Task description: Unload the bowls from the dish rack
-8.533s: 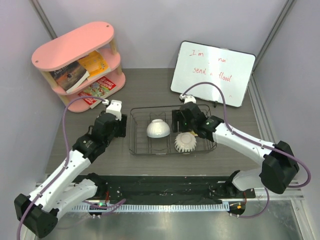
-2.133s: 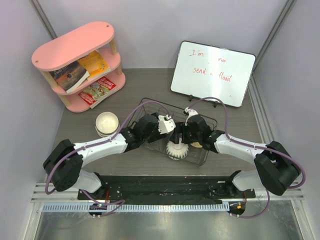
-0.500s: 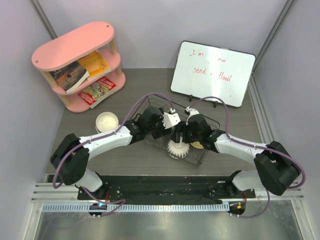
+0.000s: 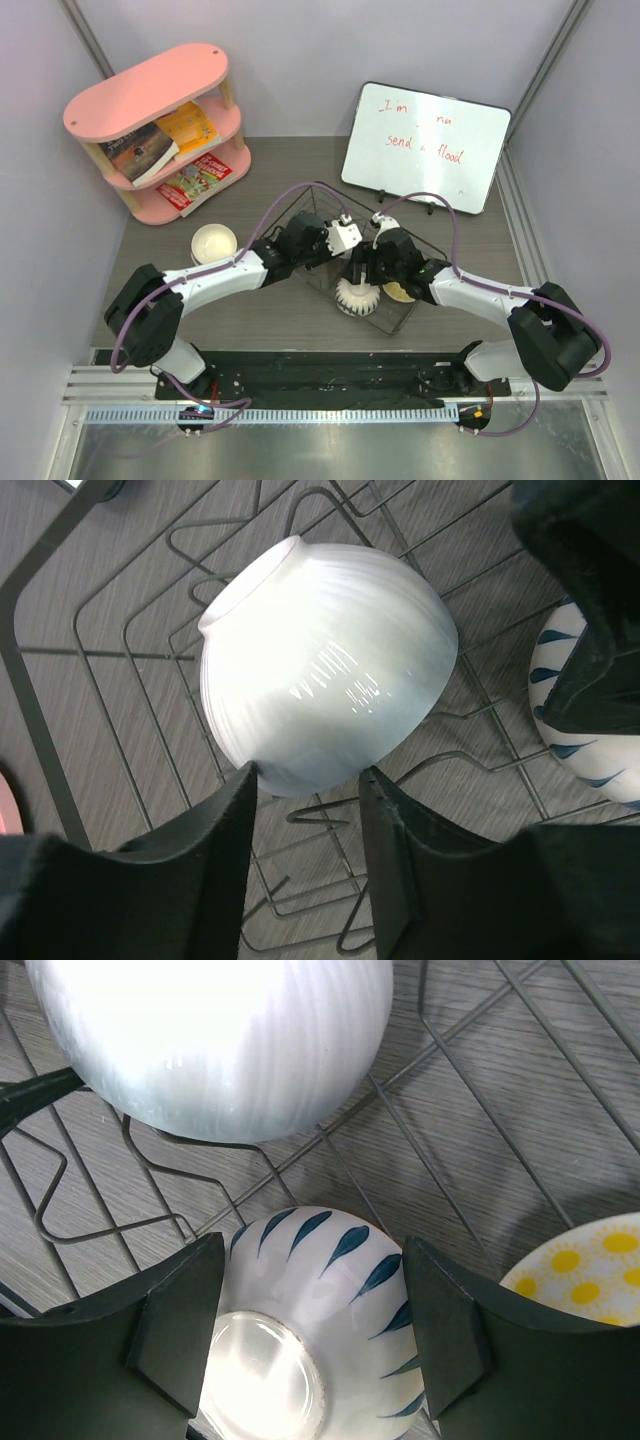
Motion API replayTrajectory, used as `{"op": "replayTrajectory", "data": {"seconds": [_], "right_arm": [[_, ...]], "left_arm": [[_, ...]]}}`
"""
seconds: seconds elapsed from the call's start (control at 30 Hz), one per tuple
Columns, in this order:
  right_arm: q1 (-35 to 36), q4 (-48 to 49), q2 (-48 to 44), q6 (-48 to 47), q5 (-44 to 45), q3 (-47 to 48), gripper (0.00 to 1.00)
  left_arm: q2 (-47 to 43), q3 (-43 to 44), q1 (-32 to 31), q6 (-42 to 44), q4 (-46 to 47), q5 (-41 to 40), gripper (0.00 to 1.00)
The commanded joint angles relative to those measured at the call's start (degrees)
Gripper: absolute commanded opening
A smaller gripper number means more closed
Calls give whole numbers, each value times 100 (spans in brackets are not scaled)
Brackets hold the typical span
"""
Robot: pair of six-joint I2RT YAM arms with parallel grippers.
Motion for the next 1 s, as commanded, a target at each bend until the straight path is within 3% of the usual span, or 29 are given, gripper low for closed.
{"op": "replayTrajectory", "data": {"seconds": [0.0,0.2,0.23,0.37,0.6,0.8,0.97], "right_arm": [[157,-1341,262,-162,-488,-292,72],[157,-1376,209,-170,-453,-231,72],[157,-1420,148,-170,-435,-222,72],[157,-1631,-212,-179,-260,-65,73],[166,-2597,-836,-486,548,639,73],[166,-3055,-1031,-644,620,1263,73],[184,-3196,-794,-855,698,1878,74]], "left_arm": [[-77,53,20,-180,763,317,38],[-288,-79,20,-268,754,265,30],[-306,-71,20,-303,746,230,32],[-359,-27,29,-487,631,45,54],[-446,-105,46,-1278,420,-439,58],[-1166,-334,46,-1674,289,-350,60],[-1948,-457,46,-1937,183,-1069,64]]}}
